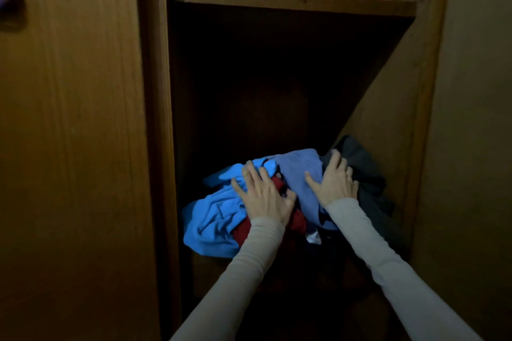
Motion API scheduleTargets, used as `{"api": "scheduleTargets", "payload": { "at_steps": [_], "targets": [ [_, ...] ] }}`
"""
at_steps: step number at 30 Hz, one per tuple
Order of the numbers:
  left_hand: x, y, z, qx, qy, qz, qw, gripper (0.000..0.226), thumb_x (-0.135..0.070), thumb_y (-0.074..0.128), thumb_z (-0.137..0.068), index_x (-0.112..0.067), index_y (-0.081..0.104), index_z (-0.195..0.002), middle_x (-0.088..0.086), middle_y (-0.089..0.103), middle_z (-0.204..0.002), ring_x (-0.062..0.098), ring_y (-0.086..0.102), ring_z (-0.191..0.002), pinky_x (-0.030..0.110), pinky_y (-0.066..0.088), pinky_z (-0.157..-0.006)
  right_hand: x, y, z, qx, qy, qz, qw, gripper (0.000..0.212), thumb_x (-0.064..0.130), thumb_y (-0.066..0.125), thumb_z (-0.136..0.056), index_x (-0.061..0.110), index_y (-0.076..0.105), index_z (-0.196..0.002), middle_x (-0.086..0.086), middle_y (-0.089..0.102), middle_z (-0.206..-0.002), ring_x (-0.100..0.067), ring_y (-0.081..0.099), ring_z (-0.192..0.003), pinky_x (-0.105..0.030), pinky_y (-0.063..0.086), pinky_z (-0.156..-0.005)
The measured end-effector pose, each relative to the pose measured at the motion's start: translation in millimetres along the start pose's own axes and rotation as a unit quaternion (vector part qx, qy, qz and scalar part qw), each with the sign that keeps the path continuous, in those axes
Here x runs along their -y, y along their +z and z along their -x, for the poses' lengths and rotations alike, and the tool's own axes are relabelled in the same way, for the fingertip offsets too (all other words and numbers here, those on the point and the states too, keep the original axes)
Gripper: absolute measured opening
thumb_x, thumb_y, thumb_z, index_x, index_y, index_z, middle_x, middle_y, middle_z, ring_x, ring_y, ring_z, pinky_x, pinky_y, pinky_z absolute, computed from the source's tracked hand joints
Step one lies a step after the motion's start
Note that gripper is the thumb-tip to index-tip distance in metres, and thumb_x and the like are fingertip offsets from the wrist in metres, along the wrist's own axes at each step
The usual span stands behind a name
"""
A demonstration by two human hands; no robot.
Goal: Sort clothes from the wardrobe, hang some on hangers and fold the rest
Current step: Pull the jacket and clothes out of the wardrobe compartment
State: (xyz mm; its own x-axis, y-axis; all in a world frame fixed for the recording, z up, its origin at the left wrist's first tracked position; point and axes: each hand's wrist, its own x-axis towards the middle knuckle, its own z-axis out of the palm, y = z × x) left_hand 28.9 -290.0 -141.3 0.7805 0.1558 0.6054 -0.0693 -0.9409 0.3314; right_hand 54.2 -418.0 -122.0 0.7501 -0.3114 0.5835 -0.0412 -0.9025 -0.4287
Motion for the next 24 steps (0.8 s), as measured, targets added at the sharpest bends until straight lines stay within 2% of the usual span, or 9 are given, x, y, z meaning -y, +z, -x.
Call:
{"api": "scheduleTargets", "payload": {
  "at_steps": [2, 3, 5, 9, 12, 18, 20, 22, 24],
  "targets": [
    [-1, 1, 1, 0.030, -0.006, 0.032, 0.999, 0.088, -0.060, 0.048, -0.082, -0.013, 0.012, -0.146, 0.018, 0.018, -0.149, 0.036, 0.017, -0.137, 0.054, 0.014, -0.111, 3, 0, -4, 0.046, 0.008, 0.002, 0.999, 0.097, 0.064, 0.052, -0.081, 0.029, -0.008, -0.149, -0.020, 0.035, -0.140, -0.040, 0.035, -0.128, -0.051, 0.034, -0.098],
    [-1, 2, 1, 0.053, -0.017, 0.047, 0.997, 0.094, -0.062, 0.051, -0.080, -0.020, 0.003, -0.149, 0.018, 0.015, -0.150, 0.039, 0.015, -0.137, 0.056, 0.014, -0.110, 3, -1, -6, 0.069, 0.016, 0.008, 0.997, 0.097, 0.068, 0.050, -0.080, 0.033, -0.009, -0.148, -0.020, 0.034, -0.142, -0.041, 0.033, -0.129, -0.052, 0.033, -0.099],
    [-1, 1, -3, 0.099, -0.054, 0.054, 0.992, 0.104, -0.066, 0.056, -0.074, -0.032, -0.009, -0.148, 0.020, 0.008, -0.150, 0.045, 0.015, -0.136, 0.058, 0.019, -0.108, 1, -3, -10, 0.108, 0.027, 0.021, 0.994, 0.088, 0.070, 0.048, -0.080, 0.032, 0.010, -0.149, -0.019, 0.032, -0.144, -0.042, 0.028, -0.132, -0.050, 0.033, -0.103],
    [2, -3, -14, 0.117, -0.086, 0.046, 0.988, 0.100, -0.058, 0.066, -0.069, -0.030, 0.008, -0.146, 0.022, 0.028, -0.136, 0.038, 0.033, -0.123, 0.045, 0.036, -0.097, -2, -3, -7, 0.092, -0.042, 0.072, 0.992, 0.064, 0.053, 0.045, -0.091, 0.016, 0.032, -0.142, -0.021, 0.046, -0.132, -0.038, 0.043, -0.121, -0.039, 0.040, -0.095],
    [4, -1, -12, 0.091, -0.053, 0.073, 0.992, 0.083, -0.044, 0.065, -0.075, -0.023, 0.020, -0.141, 0.019, 0.041, -0.126, 0.035, 0.039, -0.117, 0.041, 0.042, -0.091, 1, -2, -1, 0.062, -0.095, 0.093, 0.989, 0.052, 0.037, 0.042, -0.097, 0.011, 0.032, -0.141, -0.019, 0.049, -0.127, -0.034, 0.048, -0.115, -0.035, 0.042, -0.087],
    [14, -10, 6, 0.058, 0.008, 0.095, 0.994, 0.081, -0.032, 0.064, -0.079, -0.025, 0.018, -0.145, 0.014, 0.046, -0.124, 0.030, 0.042, -0.117, 0.037, 0.043, -0.089, 0, -7, 25, -0.008, -0.111, 0.042, 0.993, 0.054, 0.018, 0.049, -0.093, 0.010, 0.030, -0.143, -0.018, 0.051, -0.119, -0.033, 0.048, -0.113, -0.041, 0.043, -0.082],
    [20, -16, 15, 0.042, 0.017, 0.118, 0.992, 0.081, -0.034, 0.064, -0.078, -0.027, 0.019, -0.145, 0.012, 0.047, -0.123, 0.030, 0.044, -0.117, 0.036, 0.043, -0.088, 3, -12, 37, -0.053, -0.127, 0.030, 0.990, 0.055, 0.010, 0.058, -0.087, 0.009, 0.040, -0.139, -0.022, 0.055, -0.104, -0.037, 0.054, -0.101, -0.043, 0.047, -0.070],
    [27, -23, 25, 0.023, 0.021, 0.145, 0.989, 0.081, -0.037, 0.065, -0.077, -0.027, 0.023, -0.145, 0.011, 0.049, -0.121, 0.029, 0.046, -0.115, 0.035, 0.043, -0.087, 6, -16, 48, -0.111, -0.160, 0.044, 0.980, 0.056, -0.001, 0.076, -0.065, 0.005, 0.062, -0.118, -0.023, 0.055, -0.074, -0.038, 0.060, -0.069, -0.038, 0.047, -0.045],
    [36, -31, 35, 0.004, 0.024, 0.172, 0.985, 0.081, -0.037, 0.067, -0.074, -0.027, 0.027, -0.144, 0.011, 0.053, -0.117, 0.028, 0.049, -0.112, 0.035, 0.043, -0.086, 10, -21, 61, -0.159, -0.168, 0.060, 0.971, 0.053, -0.004, 0.083, -0.047, 0.004, 0.070, -0.098, -0.018, 0.051, -0.060, -0.033, 0.057, -0.051, -0.029, 0.040, -0.033]
  ]
}}
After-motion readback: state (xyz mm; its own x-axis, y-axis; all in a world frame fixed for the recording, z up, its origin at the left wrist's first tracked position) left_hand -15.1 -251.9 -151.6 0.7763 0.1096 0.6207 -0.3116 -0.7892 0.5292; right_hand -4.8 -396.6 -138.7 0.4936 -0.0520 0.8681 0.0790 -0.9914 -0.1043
